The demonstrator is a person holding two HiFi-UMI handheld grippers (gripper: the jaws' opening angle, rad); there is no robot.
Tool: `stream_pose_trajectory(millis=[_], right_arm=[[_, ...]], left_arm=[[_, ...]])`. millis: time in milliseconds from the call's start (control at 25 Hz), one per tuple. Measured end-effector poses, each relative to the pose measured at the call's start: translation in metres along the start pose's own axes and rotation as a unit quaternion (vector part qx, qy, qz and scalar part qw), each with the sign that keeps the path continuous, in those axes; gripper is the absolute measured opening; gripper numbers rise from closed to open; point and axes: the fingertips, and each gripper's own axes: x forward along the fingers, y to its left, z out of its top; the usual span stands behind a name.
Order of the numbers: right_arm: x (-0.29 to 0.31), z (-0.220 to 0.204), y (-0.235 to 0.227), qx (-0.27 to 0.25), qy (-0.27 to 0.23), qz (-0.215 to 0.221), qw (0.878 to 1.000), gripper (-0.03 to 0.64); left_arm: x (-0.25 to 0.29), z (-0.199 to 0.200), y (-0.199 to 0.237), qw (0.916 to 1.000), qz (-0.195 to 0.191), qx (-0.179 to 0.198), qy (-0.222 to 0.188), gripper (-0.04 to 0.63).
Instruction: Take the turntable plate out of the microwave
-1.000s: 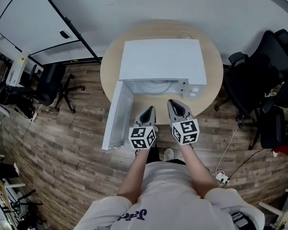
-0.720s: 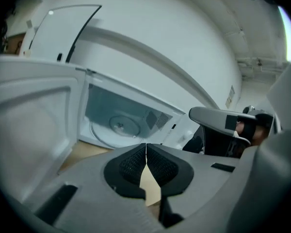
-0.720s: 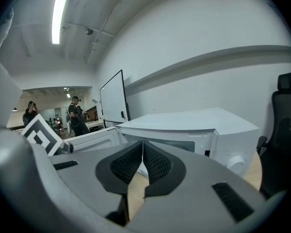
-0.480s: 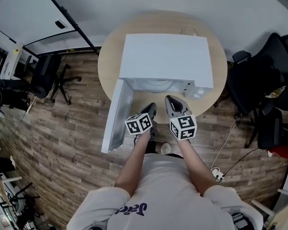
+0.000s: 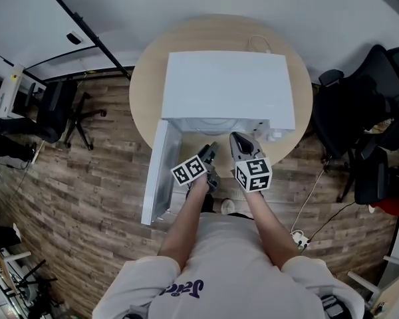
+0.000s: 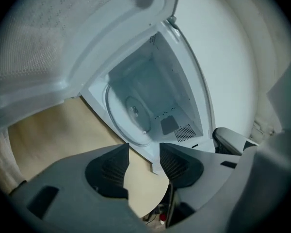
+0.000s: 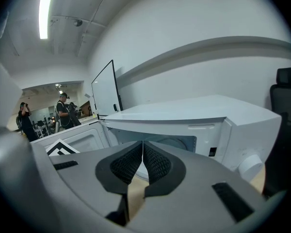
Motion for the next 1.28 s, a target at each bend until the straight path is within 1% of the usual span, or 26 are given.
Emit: stream_pose_trajectory(millis=[80, 200, 320, 400, 600, 880, 1000, 1160, 1240, 1280], right_arm=[[0.005, 0.000, 0.002, 0.002, 0.003, 0.002, 1.000, 0.018], [0.011, 0.002, -0.004, 0.006, 0.006, -0.002, 1.000, 0.018], [0.013, 0.001, -0.013, 0.010, 0.009, -0.012, 1.000, 0.018], [0.015, 0.000, -0.017, 0.012, 0.012, -0.016, 1.000, 0.018], [0.022, -0.002, -0.021, 0.018, 0.019, -0.021, 0.999, 0.018], [0.027, -0.006, -0.024, 0.020, 0.029, -0.021, 0.999, 0.018], [0.028, -0.008, -0.026, 0.022, 0.032, -0.022, 0.999, 0.018], [0.025, -0.012, -0.033, 0.036, 0.032, -0.028, 0.998, 0.018], [0.023, -0.015, -0.038, 0.043, 0.032, -0.032, 0.998, 0.018], [0.022, -0.016, -0.040, 0.046, 0.031, -0.034, 0.998, 0.018]], left_arm=[[0.004, 0.003, 0.006, 0.9997, -0.006, -0.024, -0.004, 0.208], [0.013, 0.005, 0.015, 0.9977, -0.013, -0.067, -0.004, 0.232], [0.022, 0.006, 0.024, 0.9940, -0.017, -0.108, -0.005, 0.245], [0.028, 0.011, 0.032, 0.9908, -0.019, -0.133, -0.014, 0.251], [0.044, 0.029, 0.046, 0.9831, -0.015, -0.179, -0.037, 0.253], [0.067, 0.035, 0.057, 0.9763, 0.002, -0.212, -0.045, 0.252], [0.070, 0.035, 0.064, 0.9729, 0.018, -0.225, -0.047, 0.252], [0.070, 0.032, 0.072, 0.9695, 0.028, -0.239, -0.045, 0.246], [0.069, 0.030, 0.075, 0.9693, 0.037, -0.239, -0.043, 0.174], [0.069, 0.030, 0.075, 0.9700, 0.042, -0.236, -0.042, 0.166]])
